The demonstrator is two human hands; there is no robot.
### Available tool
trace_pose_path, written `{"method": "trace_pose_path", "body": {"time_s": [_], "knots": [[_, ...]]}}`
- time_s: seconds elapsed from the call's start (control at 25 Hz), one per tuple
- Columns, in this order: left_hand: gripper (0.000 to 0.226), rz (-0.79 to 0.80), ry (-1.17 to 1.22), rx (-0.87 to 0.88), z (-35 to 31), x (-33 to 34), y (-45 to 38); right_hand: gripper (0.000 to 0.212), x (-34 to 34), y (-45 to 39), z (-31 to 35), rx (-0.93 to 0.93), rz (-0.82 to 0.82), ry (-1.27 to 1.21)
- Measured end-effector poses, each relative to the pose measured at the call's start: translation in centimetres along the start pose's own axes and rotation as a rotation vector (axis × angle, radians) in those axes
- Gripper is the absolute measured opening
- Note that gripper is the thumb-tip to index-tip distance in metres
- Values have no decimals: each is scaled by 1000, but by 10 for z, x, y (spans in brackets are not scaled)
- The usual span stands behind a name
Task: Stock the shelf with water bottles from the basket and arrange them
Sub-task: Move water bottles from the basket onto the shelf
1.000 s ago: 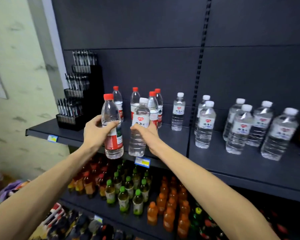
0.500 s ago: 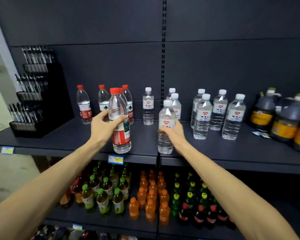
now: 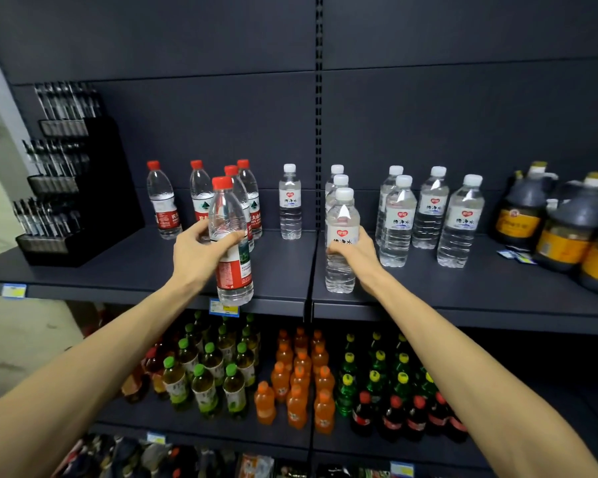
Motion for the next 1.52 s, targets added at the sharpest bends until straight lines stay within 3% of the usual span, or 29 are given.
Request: {"method": "trace_pose_path", "body": {"time_s": [0.16, 0.32, 0.48, 0.56, 0.76, 1.04, 1.24, 1.36, 1.44, 1.52], "knots": [[44, -26, 1, -11, 4, -5, 3, 60, 1, -6, -4, 8, 18, 1], [43, -43, 15, -18, 4, -18, 8, 106, -6, 11, 16, -133, -23, -62], [47, -70, -20, -45, 12, -41, 10, 81, -9, 79, 86, -719, -347, 72], [46, -74, -25, -67, 18, -52, 11, 62, 31, 94, 100, -861, -268, 100], [43, -99, -56, -109, 34, -78, 18, 49, 167, 70, 44, -495, 242, 294], [45, -151, -97, -86, 38, -105, 16, 72, 283, 66, 24, -221, 570, 188], [39, -92, -74, -35, 36, -103, 12, 66, 304, 52, 22, -215, 593, 116], [50, -7, -54, -34, 38, -102, 2, 63, 304, 43, 25, -214, 594, 84], [57, -67, -22, -120, 51, -115, -5, 67, 304, 33, 23, -186, 572, 61], [46, -141, 29, -221, 68, -129, -6, 71, 306, 17, 19, -158, 517, 51]]}}
Point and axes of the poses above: each hand's wrist, its own y-axis away from the middle knuckle, its own x-axis out of the palm, z = x × y, the point moved 10 cm from there along -y, towards the middle knuckle
